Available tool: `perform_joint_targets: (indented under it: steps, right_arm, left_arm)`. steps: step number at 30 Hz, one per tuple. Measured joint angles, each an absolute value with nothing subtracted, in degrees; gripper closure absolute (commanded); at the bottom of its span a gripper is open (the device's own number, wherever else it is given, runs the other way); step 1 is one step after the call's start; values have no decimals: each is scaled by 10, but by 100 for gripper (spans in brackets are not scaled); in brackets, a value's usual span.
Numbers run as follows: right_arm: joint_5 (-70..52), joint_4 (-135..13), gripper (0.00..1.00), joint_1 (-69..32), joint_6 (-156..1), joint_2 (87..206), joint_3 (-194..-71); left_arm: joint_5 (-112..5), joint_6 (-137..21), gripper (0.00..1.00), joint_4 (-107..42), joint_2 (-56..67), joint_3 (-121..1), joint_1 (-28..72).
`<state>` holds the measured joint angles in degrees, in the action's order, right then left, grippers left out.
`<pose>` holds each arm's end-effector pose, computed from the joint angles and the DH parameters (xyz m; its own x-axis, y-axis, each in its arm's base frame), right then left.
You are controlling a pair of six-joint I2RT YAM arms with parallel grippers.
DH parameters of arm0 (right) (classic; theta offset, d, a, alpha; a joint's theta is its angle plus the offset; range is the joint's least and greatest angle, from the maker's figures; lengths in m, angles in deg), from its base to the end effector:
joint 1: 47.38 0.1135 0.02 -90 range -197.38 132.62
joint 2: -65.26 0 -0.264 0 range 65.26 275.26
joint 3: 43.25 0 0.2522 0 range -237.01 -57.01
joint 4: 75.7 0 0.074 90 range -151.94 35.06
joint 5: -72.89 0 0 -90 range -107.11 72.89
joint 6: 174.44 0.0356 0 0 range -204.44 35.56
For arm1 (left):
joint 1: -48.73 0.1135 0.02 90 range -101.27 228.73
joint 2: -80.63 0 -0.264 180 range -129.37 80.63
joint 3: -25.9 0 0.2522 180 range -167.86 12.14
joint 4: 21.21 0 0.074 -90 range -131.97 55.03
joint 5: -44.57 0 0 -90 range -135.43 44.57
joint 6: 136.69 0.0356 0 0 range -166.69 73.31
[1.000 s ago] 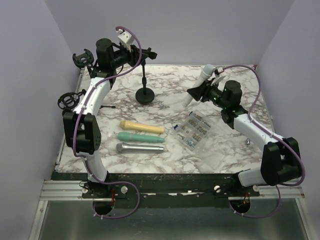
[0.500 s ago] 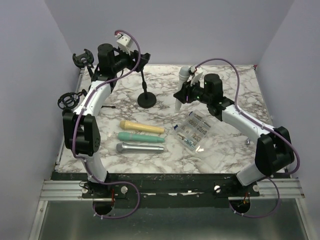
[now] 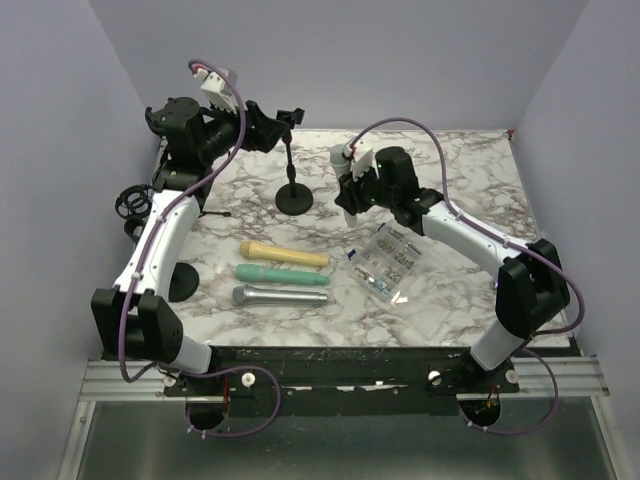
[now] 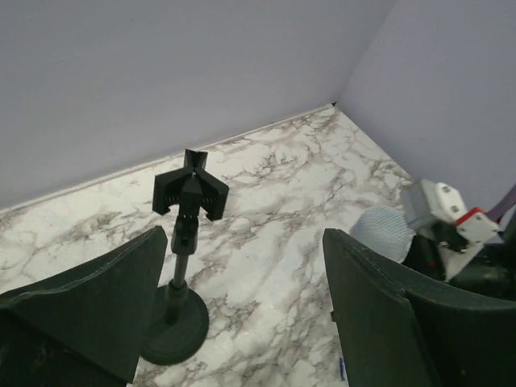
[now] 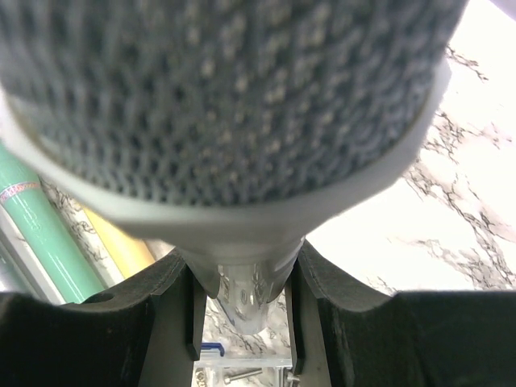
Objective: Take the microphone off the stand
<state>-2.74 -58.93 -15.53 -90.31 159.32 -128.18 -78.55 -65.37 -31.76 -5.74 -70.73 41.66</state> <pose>0.3226 0.2108 0.2894 -0.2974 -0.3014 -0.9059 -0.7351 0.6778 0.0158 0.3502 -0.0630 0.4214 -0.2114 -0.2441 -0.9464 0.6097 0.7239 -0.3229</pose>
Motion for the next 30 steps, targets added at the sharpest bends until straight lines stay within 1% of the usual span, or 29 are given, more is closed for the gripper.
perform_joint_targets:
  steps: [4, 11, 15, 20, 26, 30]
  right_arm:
    - [-55, -552, 93, -120, -937, 1620, -1322]
    - [-146, -481, 93, -44, -1028, 1704, -1423]
    - [-200, -436, 94, -15, -1071, 1771, -1478]
    - [-255, -380, 95, 13, -1113, 1851, -1538]
    - [-290, -335, 94, 33, -1140, 1932, -1615]
    - [-301, -323, 91, 36, -1152, 1964, -1649]
  left_arm:
    - [-774, -679, 19, -347, 13, -666, 417]
    - [-752, -685, 19, -352, 182, -512, 419]
    - [-712, -652, 19, -341, 263, -439, 419]
    - [-655, -619, 19, -327, 313, -382, 419]
    - [-610, -591, 19, -323, 340, -370, 419]
    - [-601, -584, 19, -312, 352, -367, 419]
